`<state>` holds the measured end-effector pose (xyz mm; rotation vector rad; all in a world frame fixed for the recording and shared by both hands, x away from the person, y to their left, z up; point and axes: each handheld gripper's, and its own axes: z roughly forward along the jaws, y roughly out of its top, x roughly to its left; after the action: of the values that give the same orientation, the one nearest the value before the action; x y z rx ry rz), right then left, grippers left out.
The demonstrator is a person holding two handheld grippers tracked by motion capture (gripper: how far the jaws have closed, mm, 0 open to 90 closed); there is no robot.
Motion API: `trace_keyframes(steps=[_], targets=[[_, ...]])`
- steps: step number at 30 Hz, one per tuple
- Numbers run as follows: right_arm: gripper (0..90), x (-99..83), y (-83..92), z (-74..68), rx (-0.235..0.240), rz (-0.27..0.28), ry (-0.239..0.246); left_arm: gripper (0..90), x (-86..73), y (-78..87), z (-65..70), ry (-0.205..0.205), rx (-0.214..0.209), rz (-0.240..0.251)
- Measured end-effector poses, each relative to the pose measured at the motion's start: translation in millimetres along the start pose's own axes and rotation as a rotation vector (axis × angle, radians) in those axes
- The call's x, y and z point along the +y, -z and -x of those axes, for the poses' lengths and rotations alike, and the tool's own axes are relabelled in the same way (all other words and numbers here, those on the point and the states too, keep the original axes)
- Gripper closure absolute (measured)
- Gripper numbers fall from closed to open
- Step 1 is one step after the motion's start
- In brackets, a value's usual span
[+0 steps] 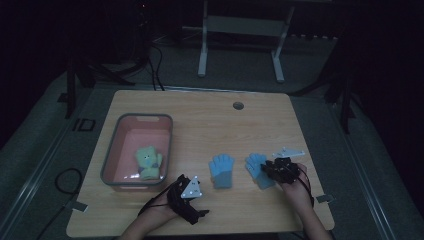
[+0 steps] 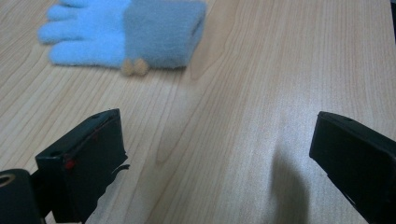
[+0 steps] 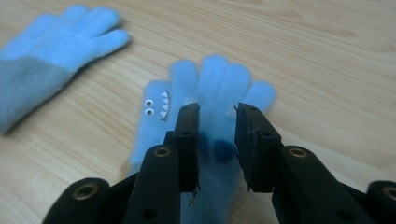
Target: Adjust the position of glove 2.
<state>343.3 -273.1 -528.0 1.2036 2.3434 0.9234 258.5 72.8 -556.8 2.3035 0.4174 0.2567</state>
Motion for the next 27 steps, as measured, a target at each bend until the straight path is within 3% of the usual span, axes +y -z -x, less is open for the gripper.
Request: trace_keyframes(steps=[1,2,3,5,7,9,11,14,19,21,23,27], targets=[[69.3,-1.0,-3.2,4.5,0.047,-0.001,0.022,3.6,-0.1,0.1,-0.1,0.004,0.001,0.001],[69.3,-1.0,-3.2,4.5,0.047,-0.001,0.022,3.6,-0.2,0.2,-0.3,0.004,0.004,0.001],[68.1,-2.0,-6.2,7.9,0.093,0.007,0.051,3.6,-0.6,0.5,-0.3,0.01,0.001,0.01],[67.3,-2.1,-7.9,9.8,0.12,0.005,0.092,3.6,-0.8,0.5,-0.3,0.011,0.001,0.012],[67.3,-2.1,-7.9,9.8,0.12,0.005,0.092,3.6,-1.0,0.5,-0.6,0.007,0.003,0.009],[66.1,-4.4,-11.4,12.8,0.167,0.004,0.137,3.6,-1.3,0.0,-0.7,0.003,0.004,0.004],[64.7,-7.7,-15.6,13.5,0.166,-0.016,0.174,3.6,-1.4,0.1,-0.5,0.003,0.004,0.004],[67.2,-10.4,-16.2,16.0,0.179,0.0,0.164,3.6,-1.4,0.9,-0.9,0.005,0.008,0.009],[77.1,-17.0,-17.0,10.3,0.141,0.044,0.146,3.6,-1.6,1.2,-1.0,0.006,0.008,0.01],[83.1,-19.7,-17.1,5.1,0.098,0.064,0.108,3.6,-1.5,1.0,-1.0,0.005,0.008,0.011],[85.2,-20.1,-16.4,-3.0,0.043,0.063,0.11,3.6,-1.4,0.8,-1.1,0.006,0.007,0.011],[87.0,-13.5,-11.9,-16.4,-0.04,0.071,0.055,3.6,-0.9,1.7,-0.6,0.011,0.007,0.019]])
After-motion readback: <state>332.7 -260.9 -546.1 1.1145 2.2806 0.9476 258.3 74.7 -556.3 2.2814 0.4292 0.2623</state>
